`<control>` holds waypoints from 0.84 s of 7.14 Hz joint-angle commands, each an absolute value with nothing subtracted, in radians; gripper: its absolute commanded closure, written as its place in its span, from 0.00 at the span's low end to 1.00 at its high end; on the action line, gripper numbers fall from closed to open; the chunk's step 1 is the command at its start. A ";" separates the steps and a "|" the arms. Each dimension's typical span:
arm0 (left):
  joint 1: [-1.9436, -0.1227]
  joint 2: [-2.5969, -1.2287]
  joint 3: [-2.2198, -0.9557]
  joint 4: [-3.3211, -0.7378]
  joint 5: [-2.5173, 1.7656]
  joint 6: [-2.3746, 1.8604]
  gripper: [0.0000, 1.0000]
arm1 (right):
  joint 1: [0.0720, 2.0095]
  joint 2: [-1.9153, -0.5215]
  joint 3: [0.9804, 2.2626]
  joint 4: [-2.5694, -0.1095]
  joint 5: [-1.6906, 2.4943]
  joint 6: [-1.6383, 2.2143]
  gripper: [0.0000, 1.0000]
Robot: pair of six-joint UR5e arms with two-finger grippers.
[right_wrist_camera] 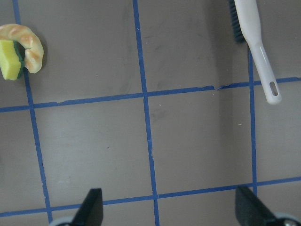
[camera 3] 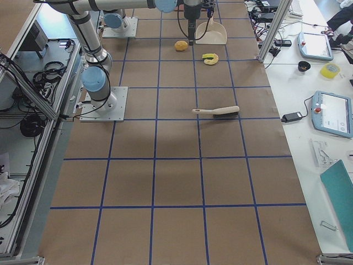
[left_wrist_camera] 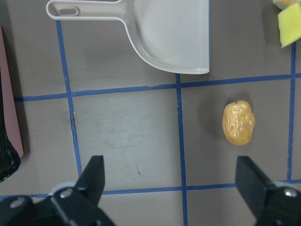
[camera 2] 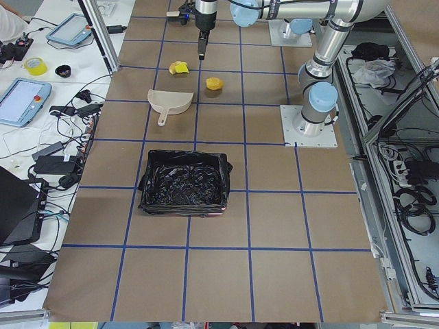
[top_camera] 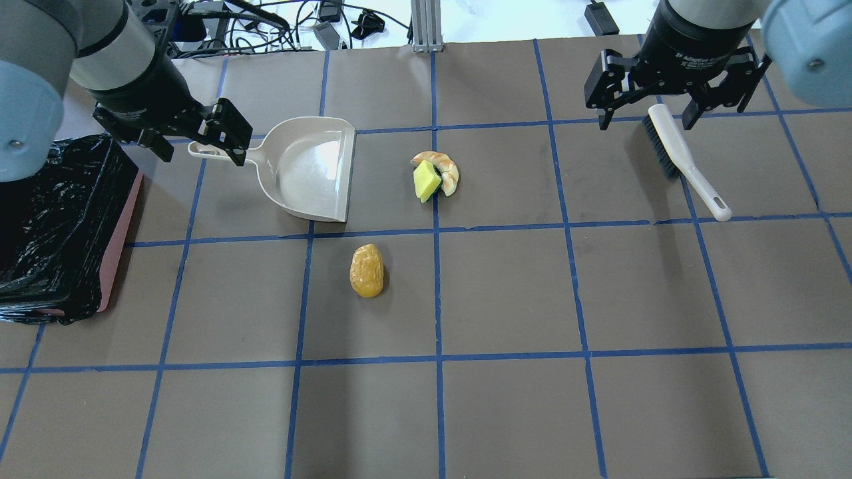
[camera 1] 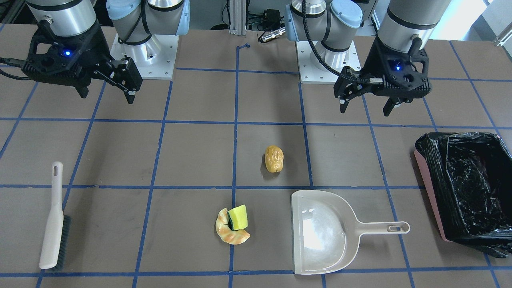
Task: Sweep and dump trash into bin
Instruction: 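Hold the white dustpan with the left gripper while the right gripper lowers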
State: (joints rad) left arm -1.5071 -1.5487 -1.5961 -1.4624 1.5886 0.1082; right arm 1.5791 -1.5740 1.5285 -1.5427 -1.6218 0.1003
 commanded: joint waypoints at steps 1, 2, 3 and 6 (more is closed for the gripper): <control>-1.395 -1.563 -1.601 -1.439 1.582 -0.250 0.00 | 1.569 -1.566 1.531 -1.516 -1.615 0.101 0.00; -1.356 -1.568 -1.603 -1.434 1.585 -0.405 0.00 | 1.565 -1.545 1.543 -1.532 -1.630 0.091 0.00; -1.347 -1.580 -1.609 -1.377 1.591 -0.536 0.00 | 1.556 -1.526 1.545 -1.535 -1.634 0.109 0.00; -1.345 -1.606 -1.699 -1.348 1.585 -0.963 0.00 | 1.496 -1.361 1.548 -1.667 -1.663 0.014 0.00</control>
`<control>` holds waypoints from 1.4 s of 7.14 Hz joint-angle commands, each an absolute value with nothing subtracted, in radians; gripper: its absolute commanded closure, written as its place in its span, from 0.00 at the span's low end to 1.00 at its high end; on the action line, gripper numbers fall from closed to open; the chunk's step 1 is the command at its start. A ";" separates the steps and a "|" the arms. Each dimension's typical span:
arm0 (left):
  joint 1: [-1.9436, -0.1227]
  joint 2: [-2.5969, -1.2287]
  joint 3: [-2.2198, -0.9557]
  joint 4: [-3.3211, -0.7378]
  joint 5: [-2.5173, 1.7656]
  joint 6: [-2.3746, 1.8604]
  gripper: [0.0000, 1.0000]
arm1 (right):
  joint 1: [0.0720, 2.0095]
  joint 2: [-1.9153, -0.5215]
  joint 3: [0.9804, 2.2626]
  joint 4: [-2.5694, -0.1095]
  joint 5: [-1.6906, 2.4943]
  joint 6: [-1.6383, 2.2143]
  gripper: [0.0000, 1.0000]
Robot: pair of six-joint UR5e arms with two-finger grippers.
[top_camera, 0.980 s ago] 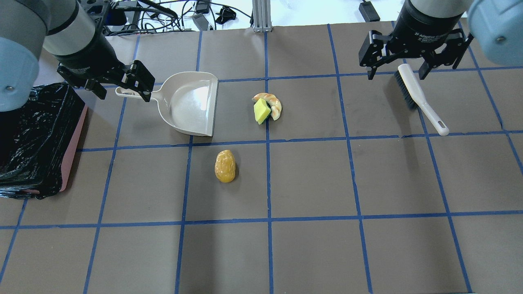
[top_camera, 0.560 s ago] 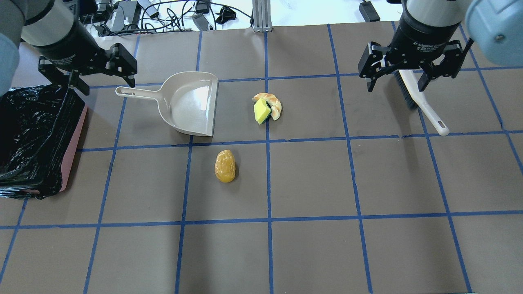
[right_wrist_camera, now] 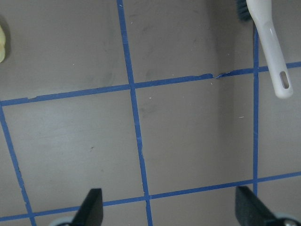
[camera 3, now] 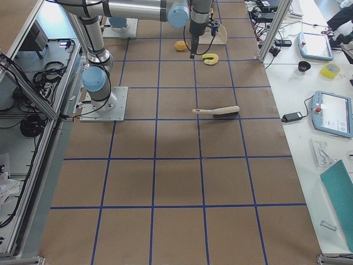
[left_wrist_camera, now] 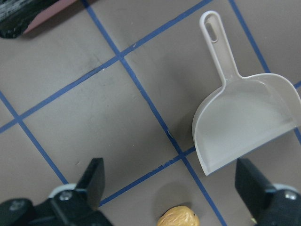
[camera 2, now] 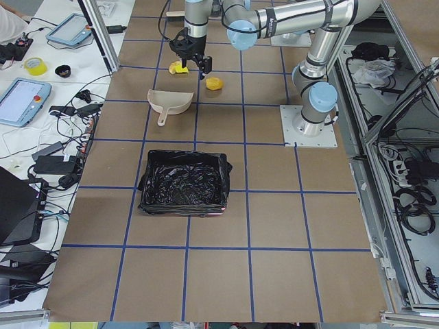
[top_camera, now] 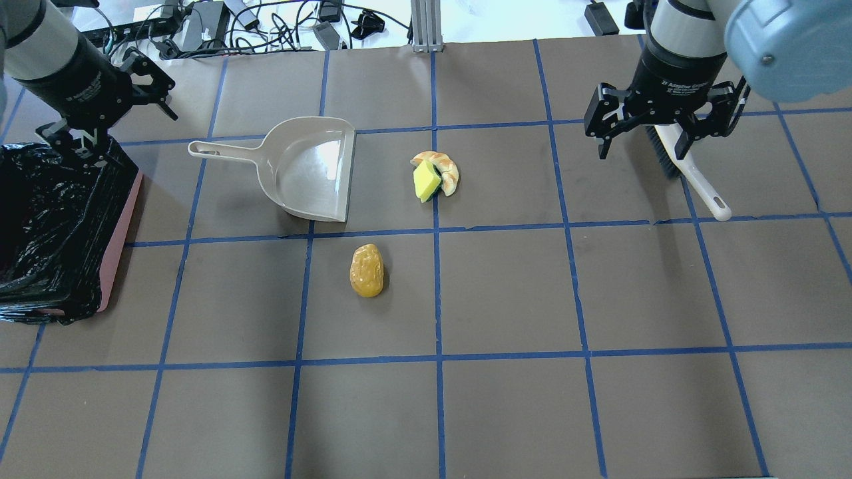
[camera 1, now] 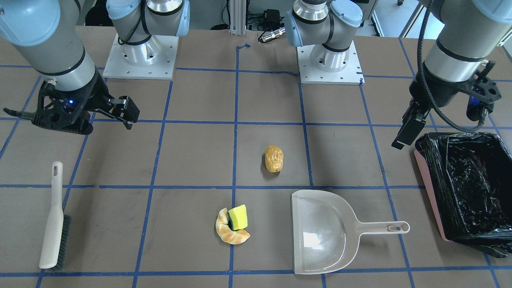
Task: Sweep and dump trash into bin
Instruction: 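Hold the white dustpan with the left gripper while the right gripper lowers, then grasp the white brush handle with the right gripper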
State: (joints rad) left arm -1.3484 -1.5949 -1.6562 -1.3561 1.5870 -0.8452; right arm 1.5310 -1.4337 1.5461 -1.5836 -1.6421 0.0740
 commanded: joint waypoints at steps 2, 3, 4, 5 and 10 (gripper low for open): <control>-1.344 -1.684 -1.691 -1.278 1.566 -1.064 0.00 | 1.360 -1.304 1.548 -1.716 -1.672 -0.197 0.00; -1.339 -1.712 -1.686 -1.273 1.513 -1.204 0.00 | 1.297 -1.263 1.548 -1.748 -1.687 -0.301 0.00; -1.335 -1.761 -1.684 -1.226 1.509 -1.224 0.00 | 1.278 -1.199 1.549 -1.869 -1.728 -0.389 0.00; -1.333 -1.810 -1.684 -1.136 1.509 -1.238 0.00 | 1.263 -1.162 1.566 -1.925 -1.738 -0.446 0.00; -1.333 -2.004 -1.565 -0.983 1.471 -1.293 0.01 | 1.213 -1.161 1.764 -2.042 -1.736 -0.546 0.03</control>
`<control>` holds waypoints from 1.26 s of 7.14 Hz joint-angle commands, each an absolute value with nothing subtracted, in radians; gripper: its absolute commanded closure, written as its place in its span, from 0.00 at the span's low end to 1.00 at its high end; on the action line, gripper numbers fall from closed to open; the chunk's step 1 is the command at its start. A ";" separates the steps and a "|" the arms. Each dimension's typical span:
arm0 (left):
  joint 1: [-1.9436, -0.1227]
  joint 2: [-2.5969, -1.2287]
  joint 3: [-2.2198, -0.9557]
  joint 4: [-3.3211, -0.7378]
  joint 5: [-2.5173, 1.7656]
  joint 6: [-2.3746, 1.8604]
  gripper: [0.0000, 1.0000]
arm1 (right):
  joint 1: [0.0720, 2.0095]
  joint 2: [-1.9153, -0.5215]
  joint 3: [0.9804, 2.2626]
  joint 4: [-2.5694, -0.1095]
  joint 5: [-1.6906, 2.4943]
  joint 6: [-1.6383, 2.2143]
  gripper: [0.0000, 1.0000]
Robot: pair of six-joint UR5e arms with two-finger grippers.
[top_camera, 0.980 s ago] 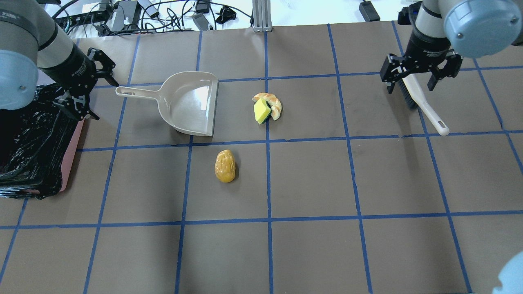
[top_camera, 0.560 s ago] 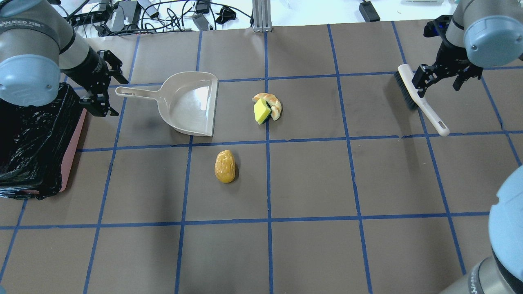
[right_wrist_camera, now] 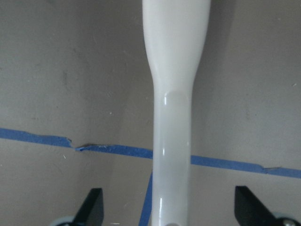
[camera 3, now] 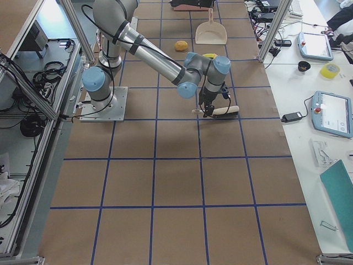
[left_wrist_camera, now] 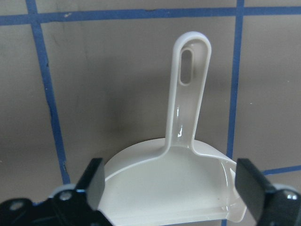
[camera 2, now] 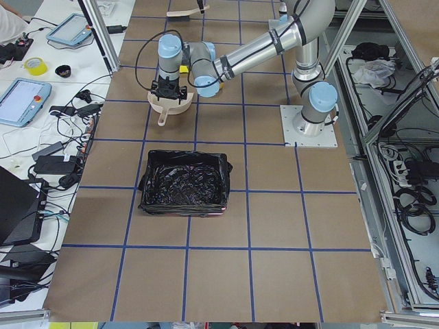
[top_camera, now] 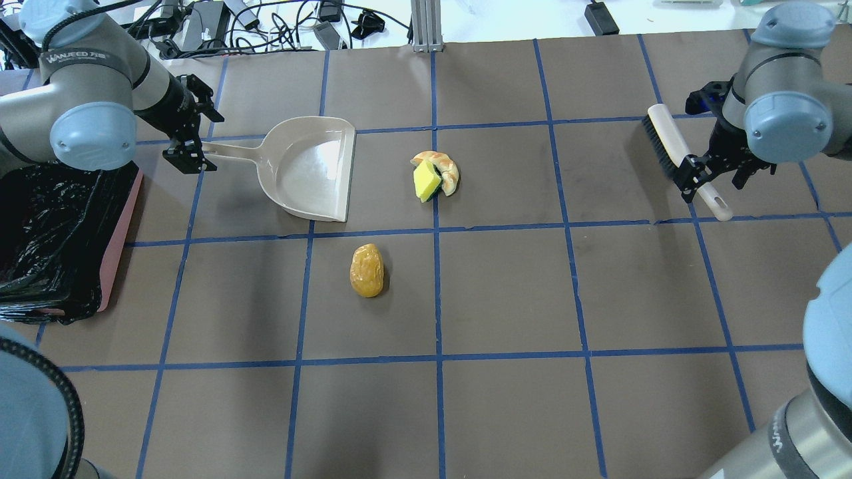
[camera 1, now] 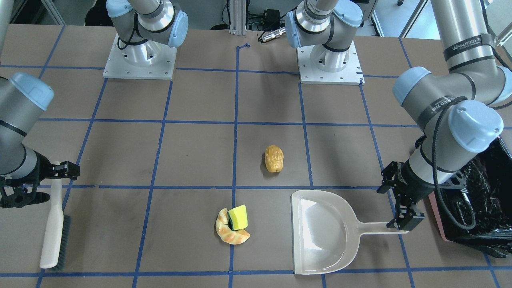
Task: Sweep and dump trash into bin
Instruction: 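Grasp the white brush handle with the right gripper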
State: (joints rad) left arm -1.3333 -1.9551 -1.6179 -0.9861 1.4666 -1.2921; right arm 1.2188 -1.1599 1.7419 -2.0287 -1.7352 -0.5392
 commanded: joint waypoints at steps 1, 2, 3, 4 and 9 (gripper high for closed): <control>-1.333 -2.047 -1.553 -0.983 1.500 -1.292 0.01 | 1.213 -1.167 1.764 -2.040 -1.736 -0.545 0.18; -1.330 -2.071 -1.545 -0.983 1.518 -1.298 0.02 | 1.213 -1.167 1.758 -2.040 -1.736 -0.552 0.36; -1.316 -2.092 -1.536 -0.985 1.519 -1.298 0.02 | 1.213 -1.169 1.752 -2.040 -1.735 -0.551 0.54; -1.310 -2.106 -1.534 -0.985 1.519 -1.298 0.02 | 1.213 -1.170 1.741 -2.036 -1.730 -0.551 0.70; -1.310 -2.125 -1.531 -0.983 1.503 -1.302 0.88 | 1.247 -1.250 1.715 -1.963 -1.718 -0.385 1.00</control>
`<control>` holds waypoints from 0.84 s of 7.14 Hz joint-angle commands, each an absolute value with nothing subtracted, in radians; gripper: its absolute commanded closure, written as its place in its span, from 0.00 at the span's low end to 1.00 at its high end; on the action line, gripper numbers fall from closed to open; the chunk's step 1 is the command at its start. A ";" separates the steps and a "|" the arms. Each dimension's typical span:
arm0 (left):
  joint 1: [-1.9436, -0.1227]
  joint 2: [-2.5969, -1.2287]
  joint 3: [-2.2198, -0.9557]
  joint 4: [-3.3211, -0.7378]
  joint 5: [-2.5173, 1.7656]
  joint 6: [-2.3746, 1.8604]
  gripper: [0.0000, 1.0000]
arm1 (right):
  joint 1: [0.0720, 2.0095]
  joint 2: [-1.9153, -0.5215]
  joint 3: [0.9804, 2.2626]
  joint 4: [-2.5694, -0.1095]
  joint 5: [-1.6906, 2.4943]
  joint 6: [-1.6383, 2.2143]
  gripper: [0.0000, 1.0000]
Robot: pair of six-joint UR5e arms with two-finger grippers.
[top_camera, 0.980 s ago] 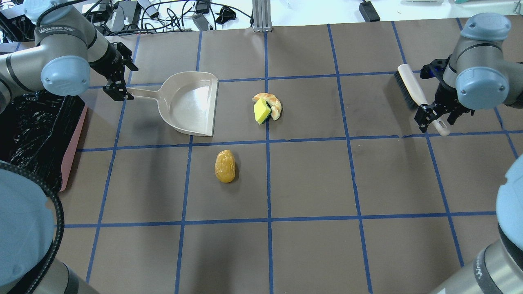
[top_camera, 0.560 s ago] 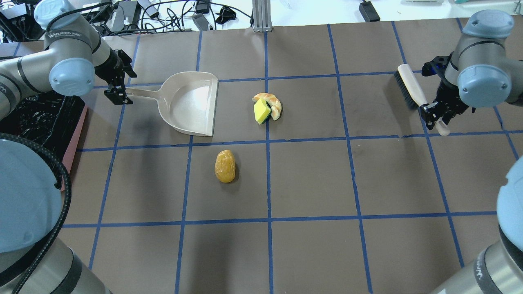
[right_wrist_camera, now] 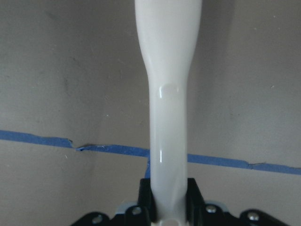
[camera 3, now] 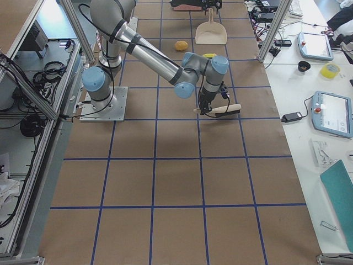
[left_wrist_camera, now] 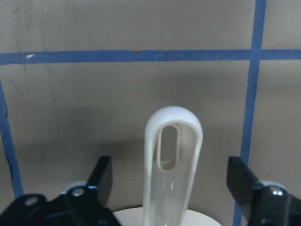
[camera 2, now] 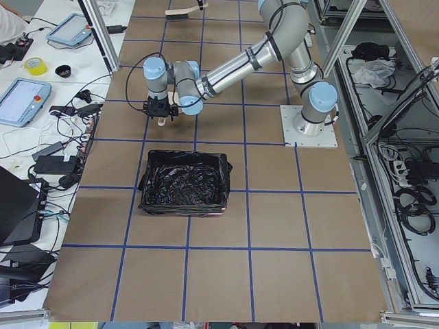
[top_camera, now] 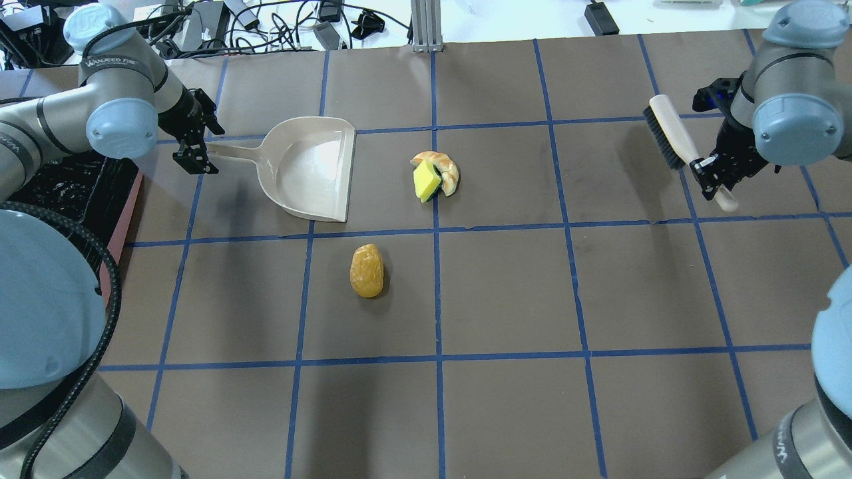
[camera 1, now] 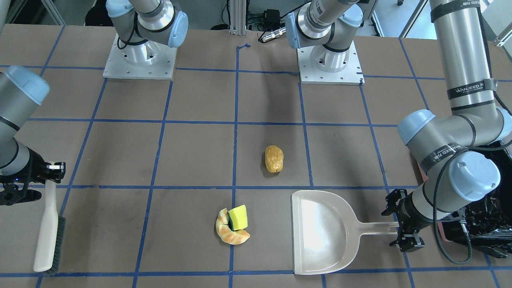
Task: Sweep and dump trash into bin
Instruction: 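Lift the brush and carry it toward the sponge and peel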
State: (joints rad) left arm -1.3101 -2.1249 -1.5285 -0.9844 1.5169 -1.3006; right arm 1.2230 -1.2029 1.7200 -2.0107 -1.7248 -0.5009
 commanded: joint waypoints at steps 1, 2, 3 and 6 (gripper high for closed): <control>-1.310 -2.114 -1.537 -0.983 1.502 -1.311 1.00 | 1.350 -1.264 1.712 -1.930 -1.710 -0.209 1.00; -1.310 -2.109 -1.539 -0.982 1.471 -1.319 1.00 | 1.455 -1.256 1.704 -1.934 -1.709 -0.064 1.00; -1.310 -2.106 -1.536 -0.980 1.451 -1.304 1.00 | 1.510 -1.247 1.704 -1.909 -1.685 0.109 1.00; -1.347 -2.092 -1.525 -0.922 1.463 -1.296 1.00 | 1.725 -1.189 1.677 -1.841 -1.658 0.537 1.00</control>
